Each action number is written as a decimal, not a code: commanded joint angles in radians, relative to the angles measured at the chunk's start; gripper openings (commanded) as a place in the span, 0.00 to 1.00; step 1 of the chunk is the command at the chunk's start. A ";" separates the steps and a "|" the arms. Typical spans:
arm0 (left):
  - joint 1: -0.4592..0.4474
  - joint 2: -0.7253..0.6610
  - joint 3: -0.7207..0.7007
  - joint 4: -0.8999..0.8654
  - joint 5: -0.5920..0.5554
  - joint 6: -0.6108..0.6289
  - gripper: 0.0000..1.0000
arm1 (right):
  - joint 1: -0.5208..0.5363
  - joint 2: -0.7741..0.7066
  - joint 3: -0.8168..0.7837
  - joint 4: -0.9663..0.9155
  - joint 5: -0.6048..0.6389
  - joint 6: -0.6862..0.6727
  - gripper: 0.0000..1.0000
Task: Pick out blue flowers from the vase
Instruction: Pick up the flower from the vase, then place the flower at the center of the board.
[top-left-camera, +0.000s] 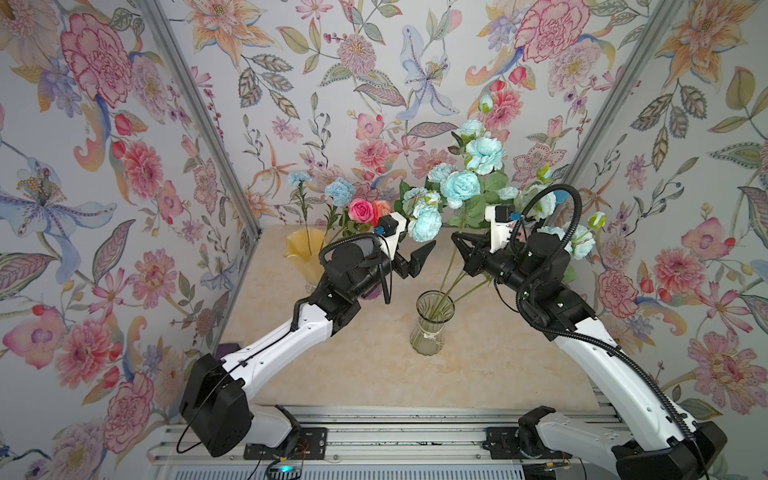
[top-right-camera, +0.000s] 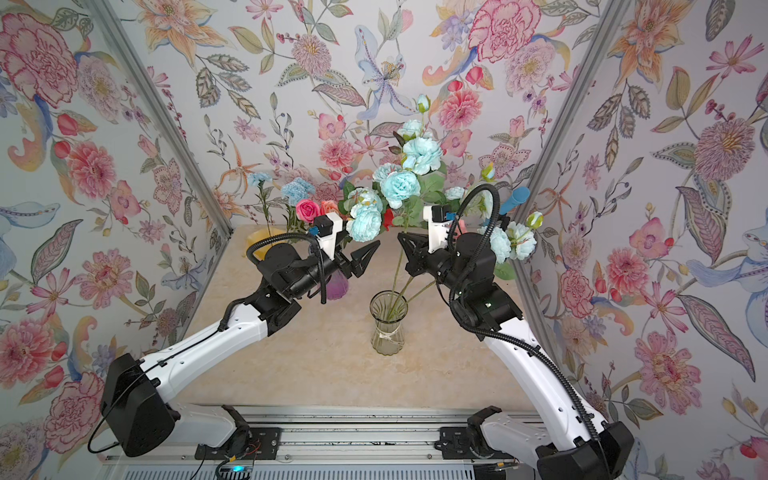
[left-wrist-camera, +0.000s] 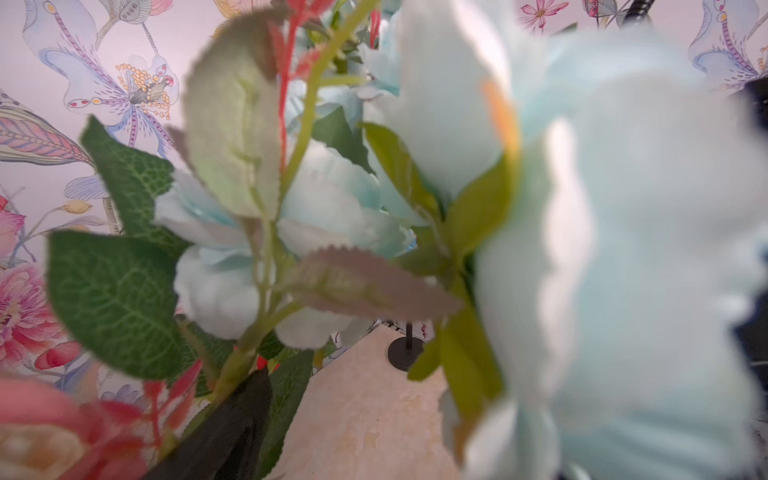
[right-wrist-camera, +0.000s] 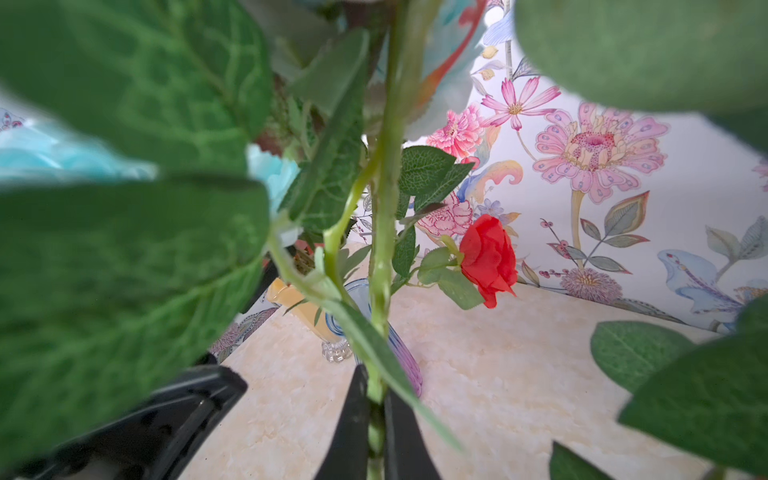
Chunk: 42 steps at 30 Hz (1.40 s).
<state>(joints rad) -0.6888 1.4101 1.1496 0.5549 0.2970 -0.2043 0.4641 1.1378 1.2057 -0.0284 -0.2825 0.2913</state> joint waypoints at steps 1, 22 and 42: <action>0.026 0.026 0.033 0.004 -0.058 0.036 0.84 | 0.004 0.029 0.038 -0.022 -0.051 -0.016 0.00; 0.057 0.146 0.108 -0.050 -0.339 0.134 0.68 | 0.073 0.099 0.053 -0.091 -0.102 -0.071 0.00; 0.057 0.072 -0.058 0.063 -0.415 0.082 0.35 | -0.039 -0.001 0.037 -0.077 -0.017 0.018 0.00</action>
<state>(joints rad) -0.6415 1.5234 1.1141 0.5797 -0.0875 -0.1047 0.4297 1.1202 1.1988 -0.1303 -0.2810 0.2966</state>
